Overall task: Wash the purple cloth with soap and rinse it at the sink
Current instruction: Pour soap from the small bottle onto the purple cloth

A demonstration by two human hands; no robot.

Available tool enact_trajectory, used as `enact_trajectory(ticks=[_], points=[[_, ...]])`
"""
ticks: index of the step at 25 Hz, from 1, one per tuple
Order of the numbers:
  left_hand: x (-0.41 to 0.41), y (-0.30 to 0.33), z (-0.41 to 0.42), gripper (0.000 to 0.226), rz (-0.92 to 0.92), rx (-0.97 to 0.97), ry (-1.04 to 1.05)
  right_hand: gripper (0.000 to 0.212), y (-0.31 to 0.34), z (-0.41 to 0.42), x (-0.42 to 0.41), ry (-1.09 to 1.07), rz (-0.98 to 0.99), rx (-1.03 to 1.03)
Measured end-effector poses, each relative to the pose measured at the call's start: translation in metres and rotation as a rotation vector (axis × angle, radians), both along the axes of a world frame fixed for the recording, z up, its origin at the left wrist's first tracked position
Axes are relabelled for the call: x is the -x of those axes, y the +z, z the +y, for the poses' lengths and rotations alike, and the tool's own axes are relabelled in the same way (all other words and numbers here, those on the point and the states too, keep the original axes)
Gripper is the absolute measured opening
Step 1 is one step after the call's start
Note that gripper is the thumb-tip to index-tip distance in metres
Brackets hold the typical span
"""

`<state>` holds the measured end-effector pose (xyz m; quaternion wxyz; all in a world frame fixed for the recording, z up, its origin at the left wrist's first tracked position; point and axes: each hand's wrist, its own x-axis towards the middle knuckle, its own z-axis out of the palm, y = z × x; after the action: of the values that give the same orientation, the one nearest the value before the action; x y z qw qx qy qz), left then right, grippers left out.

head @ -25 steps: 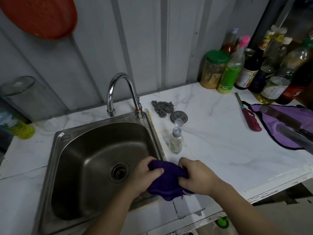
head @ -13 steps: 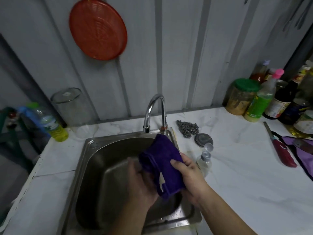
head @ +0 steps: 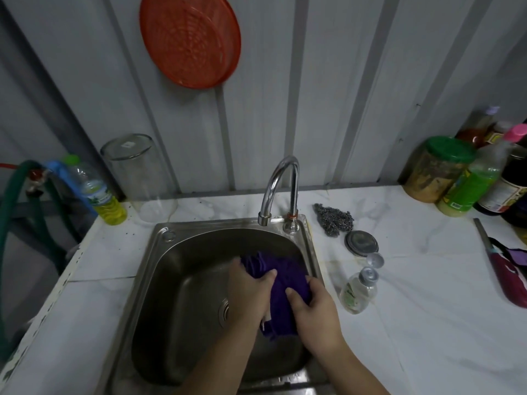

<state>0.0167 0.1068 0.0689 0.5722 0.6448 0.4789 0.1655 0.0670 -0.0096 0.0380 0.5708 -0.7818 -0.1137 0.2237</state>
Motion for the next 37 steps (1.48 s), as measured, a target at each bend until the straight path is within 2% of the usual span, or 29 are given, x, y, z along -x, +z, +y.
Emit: enact_trajectory(ticks=[1, 2, 5, 8, 10, 11, 13, 15, 17, 19, 20, 22, 28, 32, 34, 37], points=[[0.001, -0.001, 0.002, 0.074, -0.03, -0.018, -0.066, 0.017, 0.0, 0.002, 0.0, -0.003, -0.007, -0.02], [0.002, -0.002, 0.006, 0.077, -0.033, -0.029, -0.153, 0.02, 0.001, 0.002, -0.001, 0.0, -0.021, -0.036], [0.003, 0.001, 0.015, 0.04, 0.003, -0.029, -0.309, 0.023, 0.0, -0.002, -0.01, 0.034, -0.051, -0.054], [0.004, 0.003, 0.022, 0.036, -0.151, 0.232, -0.191, 0.02, -0.001, -0.012, -0.014, 0.077, 0.018, -0.076], [0.006, 0.006, 0.024, 0.037, -0.257, 0.339, -0.137, 0.018, -0.004, -0.027, -0.013, 0.045, 0.1, -0.08], [0.006, 0.006, 0.026, 0.037, -0.283, 0.354, -0.128, 0.015, -0.005, -0.038, -0.012, -0.009, 0.106, -0.038], [0.006, 0.005, 0.03, 0.037, -0.305, 0.386, -0.124, 0.016, -0.006, -0.064, -0.014, -0.155, -0.001, 0.192], [0.003, 0.005, 0.031, 0.036, -0.321, 0.432, -0.12, 0.032, -0.006, -0.086, -0.019, -0.312, -0.109, 0.39], [0.0, 0.004, 0.028, 0.037, -0.331, 0.461, -0.13, 0.056, -0.014, -0.1, -0.032, -0.394, -0.205, 0.436], [-0.003, 0.005, 0.023, 0.037, -0.336, 0.471, -0.137, 0.087, -0.022, -0.104, -0.049, -0.324, -0.249, 0.426], [-0.004, 0.005, 0.021, 0.037, -0.34, 0.476, -0.135, 0.094, -0.025, -0.102, -0.056, -0.272, -0.237, 0.394], [-0.007, 0.007, 0.018, 0.036, -0.352, 0.493, -0.136, 0.089, -0.027, -0.095, -0.066, -0.196, -0.228, 0.328], [-0.008, 0.011, 0.01, 0.035, -0.358, 0.519, -0.127, 0.036, -0.032, -0.086, -0.075, -0.119, -0.252, 0.311], [-0.008, 0.011, 0.006, 0.035, -0.355, 0.536, -0.11, 0.026, -0.031, -0.084, -0.078, -0.042, -0.32, 0.291], [-0.007, 0.01, 0.004, 0.034, -0.337, 0.543, -0.099, 0.027, -0.025, -0.083, -0.082, 0.014, -0.504, 0.275], [-0.005, 0.012, 0.001, 0.035, -0.313, 0.561, -0.088, 0.037, -0.004, -0.078, -0.094, 0.095, -0.936, 0.337]])
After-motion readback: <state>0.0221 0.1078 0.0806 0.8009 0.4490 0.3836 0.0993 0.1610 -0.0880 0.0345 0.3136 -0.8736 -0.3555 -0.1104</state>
